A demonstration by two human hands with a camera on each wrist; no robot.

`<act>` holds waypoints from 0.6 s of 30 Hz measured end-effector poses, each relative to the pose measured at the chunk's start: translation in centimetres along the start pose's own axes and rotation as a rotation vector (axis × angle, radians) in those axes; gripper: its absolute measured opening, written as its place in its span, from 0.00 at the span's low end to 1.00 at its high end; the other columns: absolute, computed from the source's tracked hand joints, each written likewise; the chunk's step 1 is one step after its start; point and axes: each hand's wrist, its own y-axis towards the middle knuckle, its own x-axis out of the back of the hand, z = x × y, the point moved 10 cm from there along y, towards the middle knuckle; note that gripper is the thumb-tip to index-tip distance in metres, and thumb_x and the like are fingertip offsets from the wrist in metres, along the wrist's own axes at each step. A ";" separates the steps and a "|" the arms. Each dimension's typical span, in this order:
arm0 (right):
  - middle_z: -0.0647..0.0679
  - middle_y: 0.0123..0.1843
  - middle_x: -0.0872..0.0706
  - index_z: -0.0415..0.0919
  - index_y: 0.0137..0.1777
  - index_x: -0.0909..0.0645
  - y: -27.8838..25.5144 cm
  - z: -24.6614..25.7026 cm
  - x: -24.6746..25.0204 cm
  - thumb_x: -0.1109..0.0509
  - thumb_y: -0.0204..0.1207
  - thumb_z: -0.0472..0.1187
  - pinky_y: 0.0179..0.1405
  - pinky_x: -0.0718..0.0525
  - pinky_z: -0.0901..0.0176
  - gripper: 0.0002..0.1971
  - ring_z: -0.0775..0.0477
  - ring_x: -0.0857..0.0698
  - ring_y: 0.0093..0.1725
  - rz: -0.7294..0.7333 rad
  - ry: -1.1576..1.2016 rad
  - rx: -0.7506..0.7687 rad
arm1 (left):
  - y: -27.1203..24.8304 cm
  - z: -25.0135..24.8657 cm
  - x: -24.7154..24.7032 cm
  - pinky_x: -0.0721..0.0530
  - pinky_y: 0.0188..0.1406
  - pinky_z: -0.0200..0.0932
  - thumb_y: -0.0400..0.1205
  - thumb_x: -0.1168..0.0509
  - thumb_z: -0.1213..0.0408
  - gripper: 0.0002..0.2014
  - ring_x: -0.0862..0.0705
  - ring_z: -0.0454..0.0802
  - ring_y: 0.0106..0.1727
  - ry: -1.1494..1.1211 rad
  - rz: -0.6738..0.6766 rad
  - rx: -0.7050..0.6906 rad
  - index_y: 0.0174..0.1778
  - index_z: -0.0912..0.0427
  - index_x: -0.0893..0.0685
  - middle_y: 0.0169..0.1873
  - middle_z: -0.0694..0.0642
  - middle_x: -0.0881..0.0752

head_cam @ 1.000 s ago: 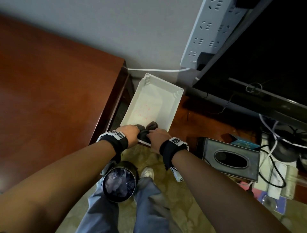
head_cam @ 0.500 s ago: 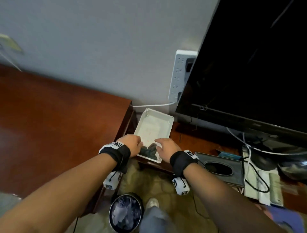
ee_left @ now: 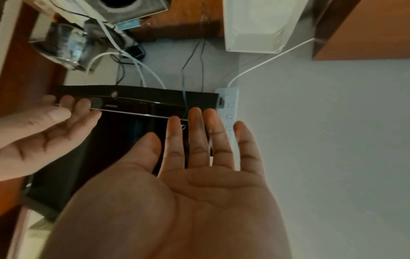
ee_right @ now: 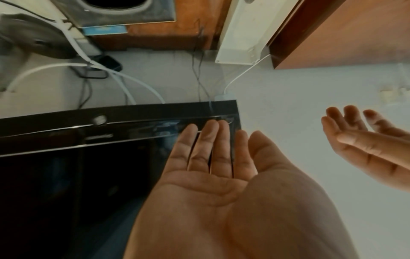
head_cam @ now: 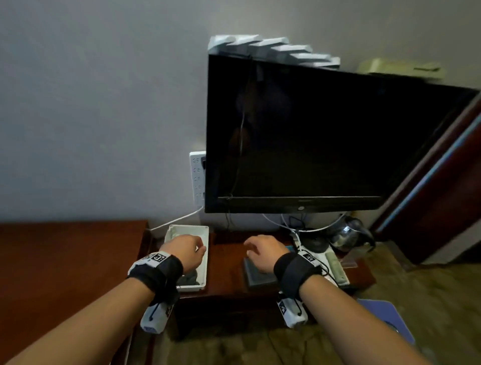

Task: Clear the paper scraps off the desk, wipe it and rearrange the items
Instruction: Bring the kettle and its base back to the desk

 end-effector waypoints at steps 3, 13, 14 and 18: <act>0.50 0.67 0.18 0.53 0.71 0.23 -4.1 -3.6 3.5 0.37 0.82 0.51 0.64 0.19 0.51 0.18 0.48 0.18 0.64 -0.042 0.009 -0.061 | -0.7 -5.9 1.3 0.19 0.58 0.45 0.86 0.44 0.46 0.15 0.15 0.50 0.60 0.039 0.000 -0.089 0.58 0.45 0.16 0.56 0.48 0.13; 0.50 0.60 0.14 0.52 0.68 0.20 -15.5 -20.7 15.4 0.36 0.82 0.51 0.59 0.17 0.51 0.16 0.47 0.16 0.60 -0.221 -0.010 -0.239 | 0.0 -29.1 2.5 0.15 0.56 0.49 0.85 0.43 0.46 0.13 0.15 0.51 0.55 0.015 -0.005 -0.290 0.52 0.48 0.17 0.54 0.51 0.14; 0.50 0.60 0.14 0.51 0.67 0.19 -16.3 -22.5 16.2 0.36 0.82 0.50 0.59 0.16 0.52 0.16 0.47 0.15 0.59 -0.231 0.002 -0.246 | 0.2 -31.4 2.3 0.15 0.55 0.49 0.85 0.43 0.46 0.13 0.15 0.51 0.55 0.002 -0.013 -0.294 0.51 0.47 0.16 0.54 0.51 0.14; 0.48 0.60 0.13 0.51 0.65 0.18 -18.9 -29.5 17.8 0.35 0.81 0.49 0.57 0.16 0.52 0.15 0.45 0.15 0.58 -0.211 -0.001 -0.246 | 1.4 -40.1 -0.1 0.16 0.55 0.49 0.84 0.42 0.45 0.12 0.15 0.52 0.56 -0.033 -0.017 -0.311 0.48 0.45 0.17 0.54 0.50 0.13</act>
